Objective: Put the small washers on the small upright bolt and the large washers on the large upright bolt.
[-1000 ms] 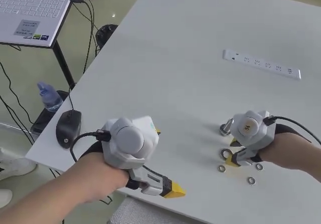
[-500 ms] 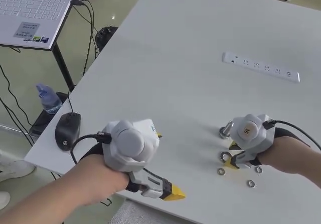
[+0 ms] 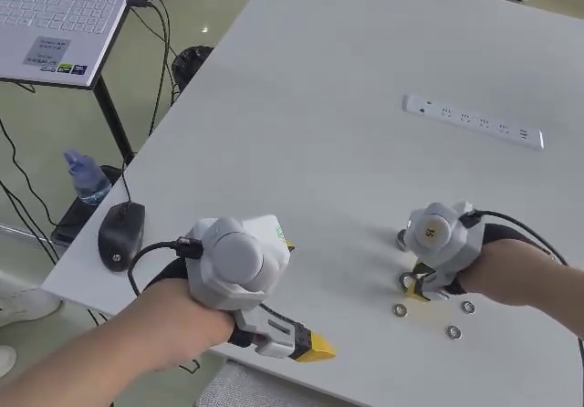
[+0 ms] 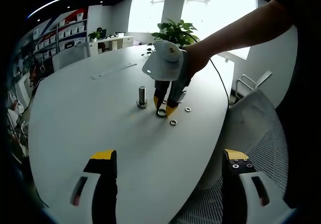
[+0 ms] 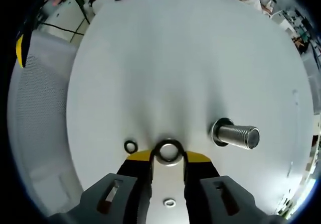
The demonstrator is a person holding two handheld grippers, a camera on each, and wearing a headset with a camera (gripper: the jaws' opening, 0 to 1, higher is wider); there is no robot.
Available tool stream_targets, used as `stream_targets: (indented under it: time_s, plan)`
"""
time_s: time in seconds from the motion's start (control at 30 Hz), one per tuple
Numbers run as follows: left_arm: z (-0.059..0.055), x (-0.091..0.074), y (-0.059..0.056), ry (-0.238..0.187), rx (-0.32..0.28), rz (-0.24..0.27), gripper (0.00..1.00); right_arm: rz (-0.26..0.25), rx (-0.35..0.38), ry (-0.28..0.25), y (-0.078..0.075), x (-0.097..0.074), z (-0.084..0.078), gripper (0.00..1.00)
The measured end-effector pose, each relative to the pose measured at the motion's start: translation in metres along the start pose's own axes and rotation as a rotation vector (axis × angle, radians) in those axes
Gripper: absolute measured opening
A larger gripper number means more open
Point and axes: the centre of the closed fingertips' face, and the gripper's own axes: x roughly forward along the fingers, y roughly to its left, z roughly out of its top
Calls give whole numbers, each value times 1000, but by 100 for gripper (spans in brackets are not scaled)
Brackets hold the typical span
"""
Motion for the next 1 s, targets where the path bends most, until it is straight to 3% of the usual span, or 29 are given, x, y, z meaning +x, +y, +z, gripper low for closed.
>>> stream_targets:
  time_s: [0.1, 0.2, 0.33, 0.43, 0.7, 1.0]
  plan:
    - [2, 1, -1, -4, 0, -2, 86, 6, -23, 47, 0, 1, 2, 22]
    - [3, 2, -2, 1, 3, -5, 85, 0, -20, 31, 1, 0, 0, 21]
    - [6, 3, -3, -10, 4, -8, 85, -24, 22, -30, 1, -2, -1, 21]
    - [6, 3, -4, -9, 11, -10, 84, -20, 43, -38, 0, -1, -1, 20]
    - [6, 0, -4, -11, 12, -8, 84, -1, 15, -36, 1, 0, -1, 21]
    - [6, -2, -2, -30, -3, 3, 89, 6, 81, -56, -1, -13, -2, 21]
